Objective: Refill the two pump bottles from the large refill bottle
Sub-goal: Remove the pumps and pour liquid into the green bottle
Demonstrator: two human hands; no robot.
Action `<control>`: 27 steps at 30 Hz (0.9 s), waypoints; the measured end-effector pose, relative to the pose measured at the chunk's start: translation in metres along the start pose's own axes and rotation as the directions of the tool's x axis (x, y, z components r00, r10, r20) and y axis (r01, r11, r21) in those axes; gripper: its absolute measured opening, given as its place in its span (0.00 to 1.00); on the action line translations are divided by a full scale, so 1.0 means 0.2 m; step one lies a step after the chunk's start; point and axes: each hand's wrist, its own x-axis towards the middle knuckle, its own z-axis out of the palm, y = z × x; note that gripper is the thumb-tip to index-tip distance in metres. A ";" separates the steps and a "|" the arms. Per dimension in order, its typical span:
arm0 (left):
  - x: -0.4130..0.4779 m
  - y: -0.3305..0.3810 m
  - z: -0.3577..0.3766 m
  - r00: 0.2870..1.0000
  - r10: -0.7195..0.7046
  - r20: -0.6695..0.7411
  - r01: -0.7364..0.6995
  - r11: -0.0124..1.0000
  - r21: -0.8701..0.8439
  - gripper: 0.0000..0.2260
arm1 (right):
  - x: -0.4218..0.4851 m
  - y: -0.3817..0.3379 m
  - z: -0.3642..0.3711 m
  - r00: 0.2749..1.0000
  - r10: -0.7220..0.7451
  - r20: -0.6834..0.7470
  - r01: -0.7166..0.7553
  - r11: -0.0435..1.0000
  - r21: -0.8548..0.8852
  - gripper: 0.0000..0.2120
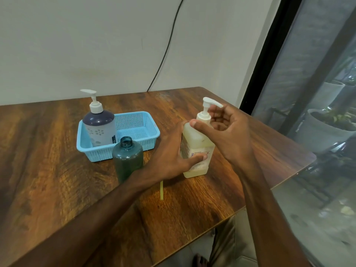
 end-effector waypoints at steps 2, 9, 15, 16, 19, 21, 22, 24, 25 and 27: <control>0.00 0.00 -0.01 1.000 0.005 -0.003 -0.005 1.000 0.007 0.39 | 0.00 0.01 -0.01 1.000 0.003 0.010 -0.004 0.998 0.056 0.22; 0.00 0.01 0.00 1.000 0.005 -0.006 -0.005 1.000 0.003 0.37 | -0.02 0.04 -0.01 0.990 0.028 0.136 -0.032 0.999 0.028 0.31; 0.00 0.01 0.00 1.000 -0.027 0.004 0.026 1.000 0.014 0.39 | 0.01 0.04 -0.02 0.999 0.002 0.053 -0.008 0.992 0.130 0.24; 0.00 0.01 0.00 1.000 -0.029 0.007 0.029 0.999 0.013 0.39 | 0.00 0.05 -0.03 0.994 0.015 0.104 -0.032 0.985 0.168 0.24; 0.00 0.01 0.00 0.999 -0.033 0.003 0.033 0.999 0.004 0.39 | -0.01 0.05 -0.03 0.994 0.012 0.106 -0.026 0.991 0.129 0.29; 0.00 0.02 0.00 1.000 -0.025 0.000 0.025 1.000 -0.005 0.39 | -0.01 0.03 0.00 1.000 -0.020 0.017 0.019 0.998 0.055 0.29; 0.00 0.02 0.00 1.000 -0.021 0.003 0.021 1.000 -0.010 0.39 | 0.00 0.03 0.01 0.999 -0.033 -0.022 0.033 0.999 0.033 0.28; 0.00 0.02 -0.01 1.000 -0.024 0.011 0.024 1.000 -0.015 0.39 | 0.00 0.02 0.01 0.999 -0.031 -0.036 0.032 0.998 0.051 0.24; 0.00 0.02 -0.01 1.000 -0.027 0.014 0.027 1.000 -0.013 0.39 | 0.00 0.03 0.00 1.000 -0.016 -0.009 0.017 0.996 0.092 0.22; 0.00 0.02 -0.01 1.000 -0.023 0.015 0.024 1.000 -0.010 0.38 | -0.01 0.04 0.00 0.998 0.003 0.064 -0.011 0.992 0.129 0.23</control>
